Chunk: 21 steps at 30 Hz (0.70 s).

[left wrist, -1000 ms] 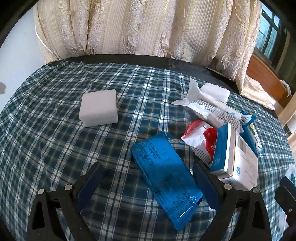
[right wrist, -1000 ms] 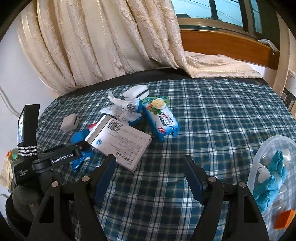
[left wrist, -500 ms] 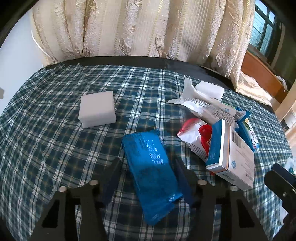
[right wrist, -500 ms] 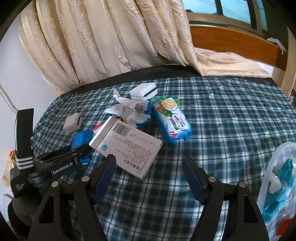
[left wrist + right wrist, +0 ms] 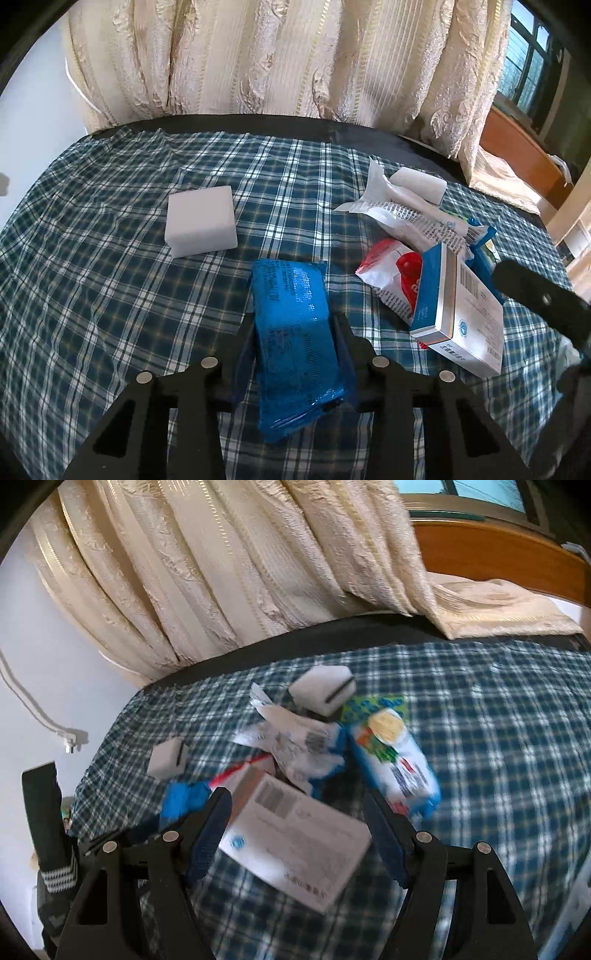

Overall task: Organize objects
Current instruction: 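Grasp the white medicine box with the right gripper while the left gripper holds the blue packet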

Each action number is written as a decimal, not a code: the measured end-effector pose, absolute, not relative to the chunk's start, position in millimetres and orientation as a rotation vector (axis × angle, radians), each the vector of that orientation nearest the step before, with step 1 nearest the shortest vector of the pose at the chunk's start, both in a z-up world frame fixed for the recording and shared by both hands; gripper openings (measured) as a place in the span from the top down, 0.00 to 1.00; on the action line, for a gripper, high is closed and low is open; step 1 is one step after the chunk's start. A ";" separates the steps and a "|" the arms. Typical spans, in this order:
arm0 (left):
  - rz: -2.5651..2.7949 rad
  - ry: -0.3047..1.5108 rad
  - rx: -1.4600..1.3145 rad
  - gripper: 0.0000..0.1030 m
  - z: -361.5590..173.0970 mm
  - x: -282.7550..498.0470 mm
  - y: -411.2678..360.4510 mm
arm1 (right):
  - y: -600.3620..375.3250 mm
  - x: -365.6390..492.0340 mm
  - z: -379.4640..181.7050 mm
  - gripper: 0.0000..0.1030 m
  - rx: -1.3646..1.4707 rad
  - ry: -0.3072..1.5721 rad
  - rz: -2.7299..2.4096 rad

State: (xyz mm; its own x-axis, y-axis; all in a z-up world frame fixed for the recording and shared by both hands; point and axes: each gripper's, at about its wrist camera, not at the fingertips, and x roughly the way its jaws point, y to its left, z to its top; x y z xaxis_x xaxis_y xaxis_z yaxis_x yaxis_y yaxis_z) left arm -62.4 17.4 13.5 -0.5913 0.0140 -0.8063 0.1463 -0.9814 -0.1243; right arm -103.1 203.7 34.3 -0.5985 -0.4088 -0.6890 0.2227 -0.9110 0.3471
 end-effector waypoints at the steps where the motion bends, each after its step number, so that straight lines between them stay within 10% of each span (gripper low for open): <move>1: -2.724 0.275 1.382 0.59 13.7 -62.4 17.0 | 201.5 -107.5 33.2 0.28 1.158 -0.319 -2.499; 21: -2.696 0.206 1.345 0.59 7.4 -63.8 16.1 | 201.5 -85.8 0.0 0.25 1.266 -0.244 -2.283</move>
State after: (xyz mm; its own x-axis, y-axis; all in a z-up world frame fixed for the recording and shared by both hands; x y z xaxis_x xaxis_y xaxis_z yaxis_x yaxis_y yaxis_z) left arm -63.8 16.1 7.4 -0.5975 -0.0480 -0.8005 0.1691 -0.9833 -0.0673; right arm -85.8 201.5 0.0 -0.4328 -0.5163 -0.7390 0.3485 -0.8518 0.3911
